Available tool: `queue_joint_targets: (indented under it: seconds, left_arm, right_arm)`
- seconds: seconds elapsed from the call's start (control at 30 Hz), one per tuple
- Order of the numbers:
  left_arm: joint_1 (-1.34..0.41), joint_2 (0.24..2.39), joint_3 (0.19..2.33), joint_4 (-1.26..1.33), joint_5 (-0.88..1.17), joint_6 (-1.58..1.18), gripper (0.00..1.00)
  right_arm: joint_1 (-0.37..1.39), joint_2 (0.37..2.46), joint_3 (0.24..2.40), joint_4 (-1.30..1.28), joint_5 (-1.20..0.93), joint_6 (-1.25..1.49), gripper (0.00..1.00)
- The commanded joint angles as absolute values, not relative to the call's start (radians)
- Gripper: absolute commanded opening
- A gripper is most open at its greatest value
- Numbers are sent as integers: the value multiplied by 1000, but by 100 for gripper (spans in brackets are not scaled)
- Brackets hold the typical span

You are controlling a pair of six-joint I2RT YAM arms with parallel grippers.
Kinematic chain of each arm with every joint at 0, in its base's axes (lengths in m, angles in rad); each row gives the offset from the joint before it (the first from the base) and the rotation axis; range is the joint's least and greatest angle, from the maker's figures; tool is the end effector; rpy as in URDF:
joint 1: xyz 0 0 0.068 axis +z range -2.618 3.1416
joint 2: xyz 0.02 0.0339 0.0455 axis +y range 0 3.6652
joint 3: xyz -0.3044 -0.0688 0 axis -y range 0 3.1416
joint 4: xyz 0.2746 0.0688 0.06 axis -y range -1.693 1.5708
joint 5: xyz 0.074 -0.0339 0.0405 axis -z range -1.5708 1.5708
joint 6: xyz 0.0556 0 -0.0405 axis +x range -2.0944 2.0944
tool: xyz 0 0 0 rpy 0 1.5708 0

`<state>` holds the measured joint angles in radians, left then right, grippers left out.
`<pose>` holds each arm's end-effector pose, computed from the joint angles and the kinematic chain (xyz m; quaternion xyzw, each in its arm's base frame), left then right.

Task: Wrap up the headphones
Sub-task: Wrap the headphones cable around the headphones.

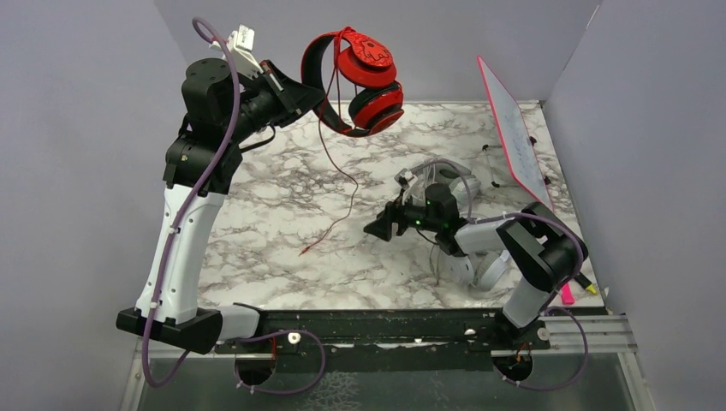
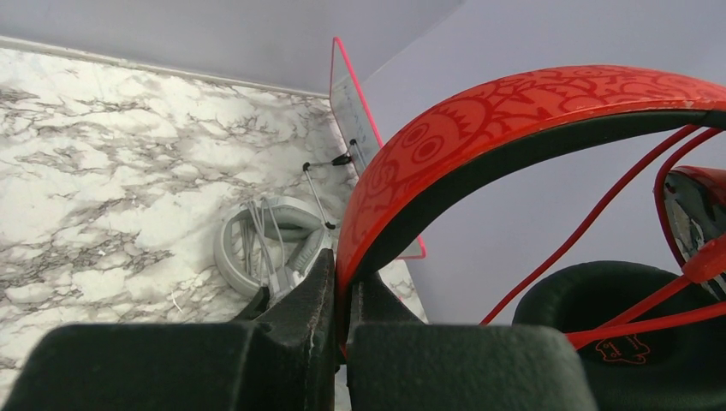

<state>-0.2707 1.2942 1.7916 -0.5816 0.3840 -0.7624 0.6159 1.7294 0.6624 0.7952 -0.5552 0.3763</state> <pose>0.2591 -0.0935 0.5795 -0.0506 0.7324 -0.4502 0.5082 0.2851 0.2377 0.1700 -0.2561 0.7406 0.4688 0.4076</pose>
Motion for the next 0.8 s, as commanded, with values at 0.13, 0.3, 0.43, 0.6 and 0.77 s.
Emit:
queue_joint_targets:
  seconds: [0.13,0.3,0.43,0.6,0.77]
  left_arm:
    - [-275,1264,1821,-531,384,-790,0]
    - [-275,1265,1820,-529,380,-791,0]
    - [-275,1265,1817,-528,385,-795,0]
    - [-276,1262,1822,-527,387,-793,0]
    - [-275,1260,1821,-524,396,-800,0]
  right_arm:
    - [632,1752,593,1051,-640,340,78]
    - [704,1893,586,1404,-499,530,77]
    - [750,1999,614,1568,-383,597,89]
    - [762,2029,663,1545,-285,611,83]
    - [763,2070,692,1579,-285,594,42]
